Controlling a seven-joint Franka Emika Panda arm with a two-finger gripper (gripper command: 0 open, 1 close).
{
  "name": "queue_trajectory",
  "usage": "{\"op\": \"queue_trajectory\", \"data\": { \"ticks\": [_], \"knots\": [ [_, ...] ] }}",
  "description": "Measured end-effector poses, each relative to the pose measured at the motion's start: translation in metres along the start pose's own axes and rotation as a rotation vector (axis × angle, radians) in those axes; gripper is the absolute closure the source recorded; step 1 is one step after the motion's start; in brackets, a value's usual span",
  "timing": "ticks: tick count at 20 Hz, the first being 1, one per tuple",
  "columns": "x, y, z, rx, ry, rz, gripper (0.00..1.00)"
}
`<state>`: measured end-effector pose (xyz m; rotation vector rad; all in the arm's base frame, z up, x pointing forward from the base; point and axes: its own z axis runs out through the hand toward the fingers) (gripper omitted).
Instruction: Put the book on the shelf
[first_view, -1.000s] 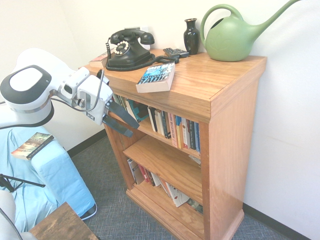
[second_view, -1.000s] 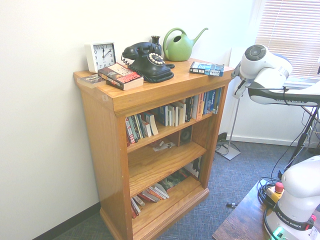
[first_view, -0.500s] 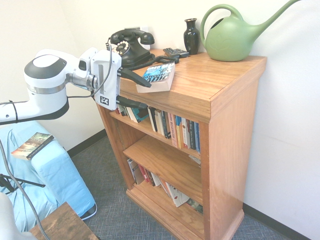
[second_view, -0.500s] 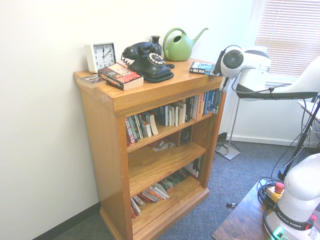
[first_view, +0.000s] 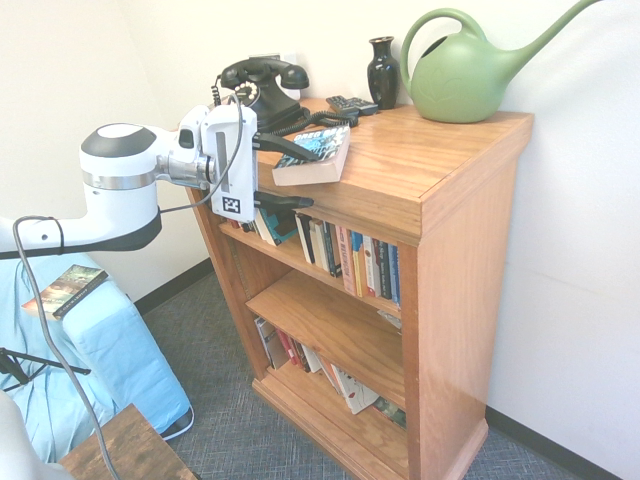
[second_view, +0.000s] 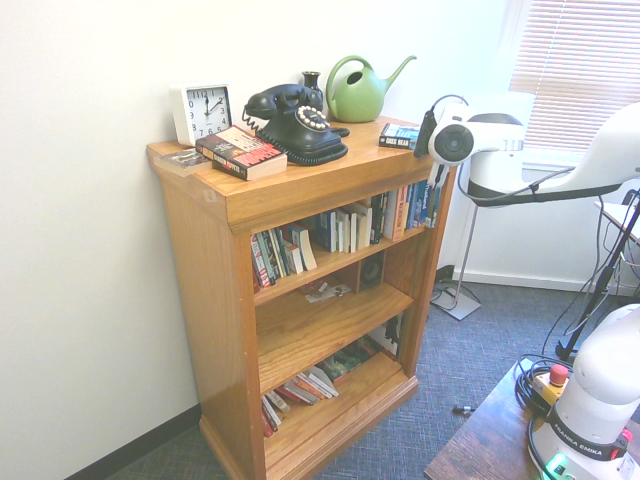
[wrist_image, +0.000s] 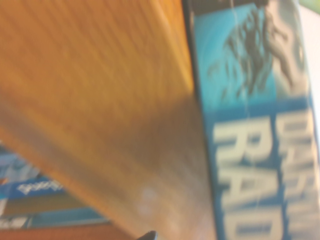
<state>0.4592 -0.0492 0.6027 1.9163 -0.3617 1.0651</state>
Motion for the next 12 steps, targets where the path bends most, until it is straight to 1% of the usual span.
{"op": "queue_trajectory", "data": {
  "ticks": [3,5,6,12],
  "knots": [
    [0.010,-0.007,-0.005,0.016,0.035,-0.001,0.00],
    [0.011,-0.009,-0.008,0.020,0.040,-0.003,0.00],
    [0.011,-0.009,-0.008,0.022,0.041,-0.002,1.00],
    [0.014,-0.004,-0.005,0.021,0.039,0.006,1.00]
  ]
}}
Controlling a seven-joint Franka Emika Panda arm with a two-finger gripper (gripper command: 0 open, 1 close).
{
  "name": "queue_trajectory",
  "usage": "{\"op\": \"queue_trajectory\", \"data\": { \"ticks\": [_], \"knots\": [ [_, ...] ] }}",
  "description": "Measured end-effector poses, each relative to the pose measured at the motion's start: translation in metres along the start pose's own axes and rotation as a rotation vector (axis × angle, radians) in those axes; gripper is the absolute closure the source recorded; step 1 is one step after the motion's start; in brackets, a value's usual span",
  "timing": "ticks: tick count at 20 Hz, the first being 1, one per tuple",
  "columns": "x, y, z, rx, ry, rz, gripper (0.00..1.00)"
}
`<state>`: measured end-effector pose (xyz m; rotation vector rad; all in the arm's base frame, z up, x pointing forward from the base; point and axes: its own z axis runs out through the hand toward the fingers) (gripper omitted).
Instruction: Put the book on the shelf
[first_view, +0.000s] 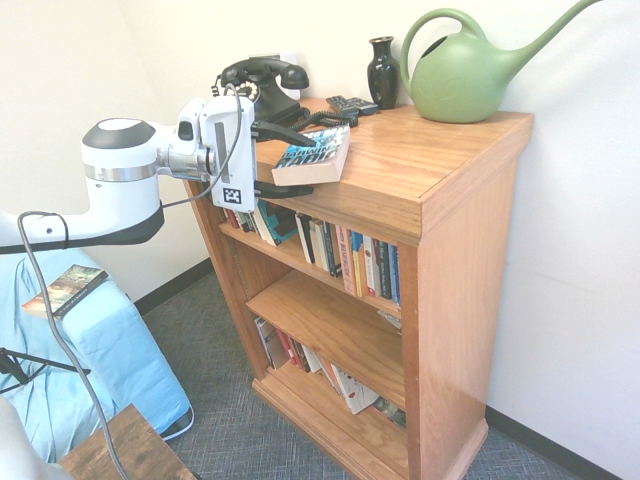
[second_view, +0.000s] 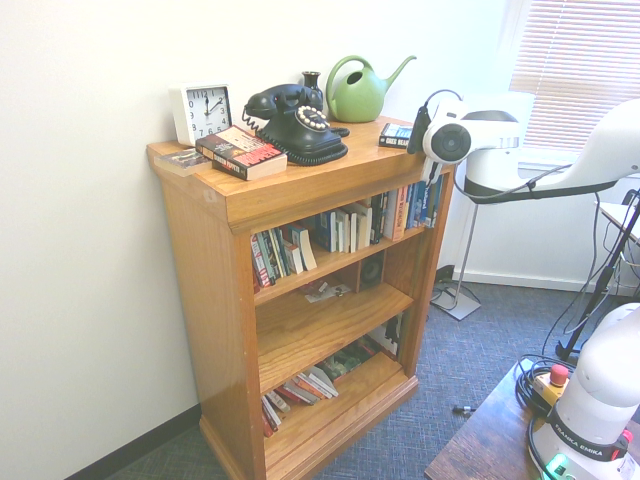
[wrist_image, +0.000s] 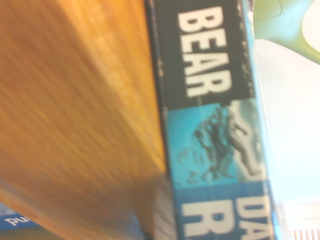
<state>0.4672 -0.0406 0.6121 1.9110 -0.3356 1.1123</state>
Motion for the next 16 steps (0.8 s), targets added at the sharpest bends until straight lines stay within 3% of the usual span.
{"op": "queue_trajectory", "data": {
  "ticks": [16],
  "knots": [
    [0.005,0.013,0.012,-0.004,-0.008,0.011,1.00]
  ]
}}
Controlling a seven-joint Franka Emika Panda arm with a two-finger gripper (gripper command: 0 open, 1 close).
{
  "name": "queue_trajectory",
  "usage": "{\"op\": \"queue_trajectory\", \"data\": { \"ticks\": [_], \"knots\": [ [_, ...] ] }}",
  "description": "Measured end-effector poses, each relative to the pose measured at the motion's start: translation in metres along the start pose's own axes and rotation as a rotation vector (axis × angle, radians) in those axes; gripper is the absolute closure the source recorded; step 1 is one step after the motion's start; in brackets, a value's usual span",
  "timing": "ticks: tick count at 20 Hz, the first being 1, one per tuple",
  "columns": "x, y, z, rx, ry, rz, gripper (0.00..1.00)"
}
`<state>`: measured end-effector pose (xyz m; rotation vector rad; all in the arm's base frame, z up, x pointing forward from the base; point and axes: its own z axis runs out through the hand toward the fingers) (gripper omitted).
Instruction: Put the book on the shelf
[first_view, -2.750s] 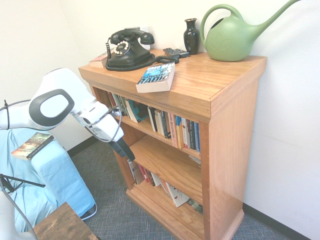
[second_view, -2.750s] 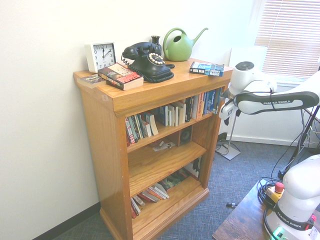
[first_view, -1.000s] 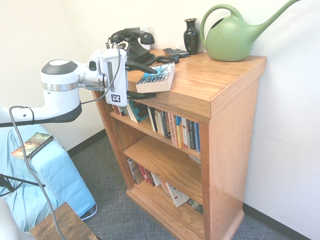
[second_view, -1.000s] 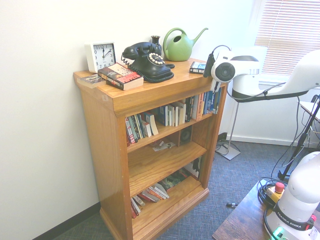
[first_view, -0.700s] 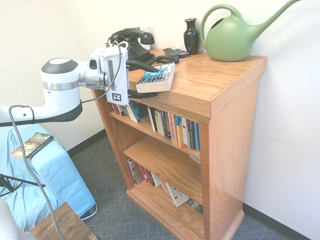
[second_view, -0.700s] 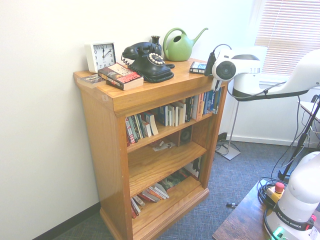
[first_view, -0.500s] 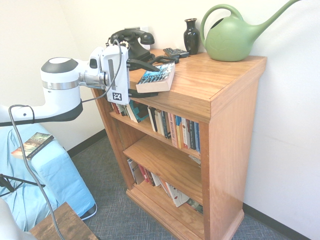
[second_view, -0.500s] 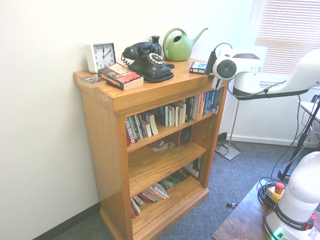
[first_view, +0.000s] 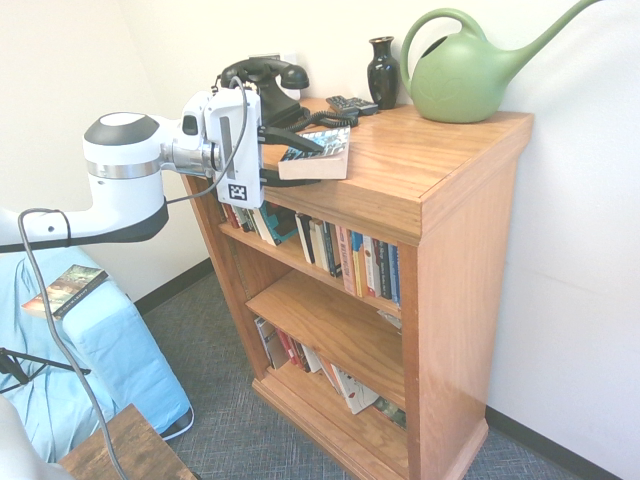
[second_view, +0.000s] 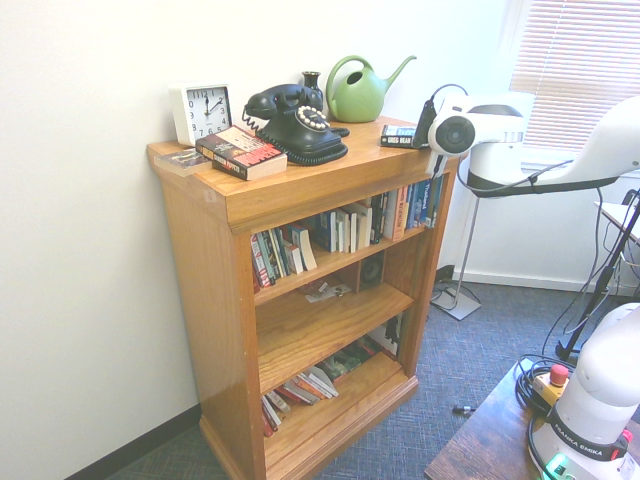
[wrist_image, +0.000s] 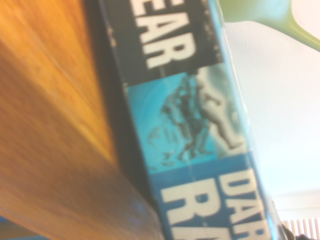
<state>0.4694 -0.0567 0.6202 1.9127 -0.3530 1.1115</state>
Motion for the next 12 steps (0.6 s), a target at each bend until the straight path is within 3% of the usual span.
{"op": "queue_trajectory", "data": {
  "ticks": [8,12],
  "knots": [
    [-0.001,-0.004,0.001,0.014,-0.006,0.003,1.00],
    [0.001,0.007,-0.006,0.044,-0.044,0.072,1.00]
  ]
}}
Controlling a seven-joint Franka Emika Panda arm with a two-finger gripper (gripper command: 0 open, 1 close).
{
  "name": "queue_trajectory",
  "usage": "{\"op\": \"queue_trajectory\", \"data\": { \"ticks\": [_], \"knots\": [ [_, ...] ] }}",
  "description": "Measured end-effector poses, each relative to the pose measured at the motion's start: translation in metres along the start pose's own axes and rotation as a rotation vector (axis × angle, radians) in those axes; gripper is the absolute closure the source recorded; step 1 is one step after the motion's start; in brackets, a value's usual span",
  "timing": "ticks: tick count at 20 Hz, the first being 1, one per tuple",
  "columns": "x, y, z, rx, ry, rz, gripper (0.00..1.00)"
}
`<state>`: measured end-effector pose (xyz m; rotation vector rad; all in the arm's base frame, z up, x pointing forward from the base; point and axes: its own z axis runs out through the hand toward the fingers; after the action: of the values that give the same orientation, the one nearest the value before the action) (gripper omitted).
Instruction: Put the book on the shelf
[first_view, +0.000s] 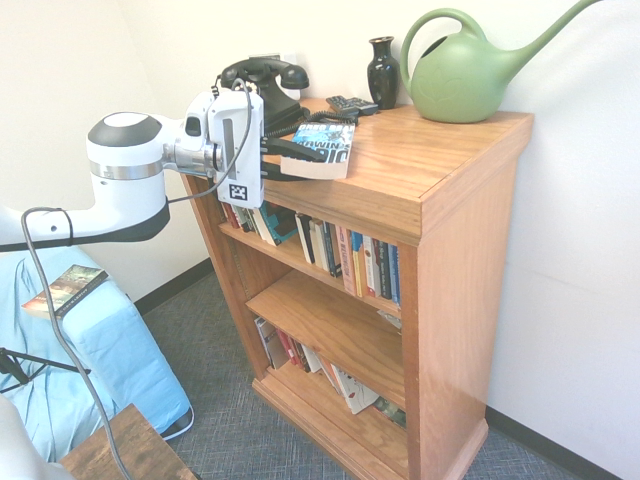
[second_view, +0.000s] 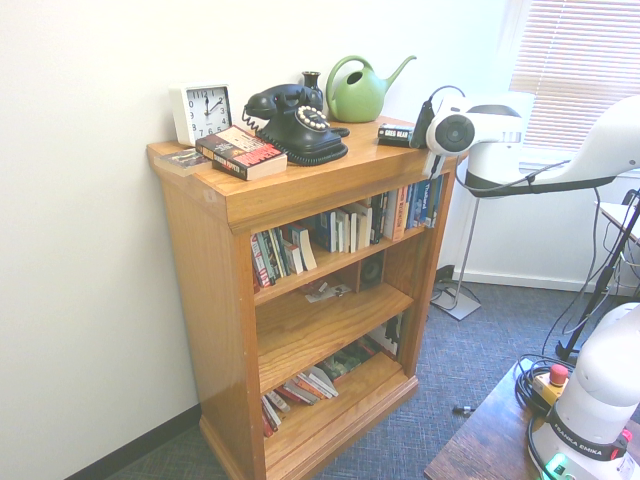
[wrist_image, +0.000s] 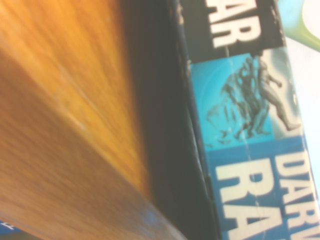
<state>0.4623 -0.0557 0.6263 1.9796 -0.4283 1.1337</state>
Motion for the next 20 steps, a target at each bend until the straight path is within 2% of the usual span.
{"op": "queue_trajectory", "data": {
  "ticks": [4,7,11,13,16,20],
  "knots": [
    [-0.002,0.031,-0.050,0.093,-0.093,0.116,1.00],
    [-0.021,0.049,-0.113,0.201,-0.248,0.195,1.00],
    [-0.087,0.041,-0.194,0.318,-0.423,0.240,1.00],
    [-0.135,0.030,-0.218,0.368,-0.492,0.260,1.00],
    [-0.189,0.015,-0.212,0.395,-0.501,0.288,1.00],
    [-0.180,-0.010,-0.173,0.431,-0.461,0.324,1.00]
  ]
}}
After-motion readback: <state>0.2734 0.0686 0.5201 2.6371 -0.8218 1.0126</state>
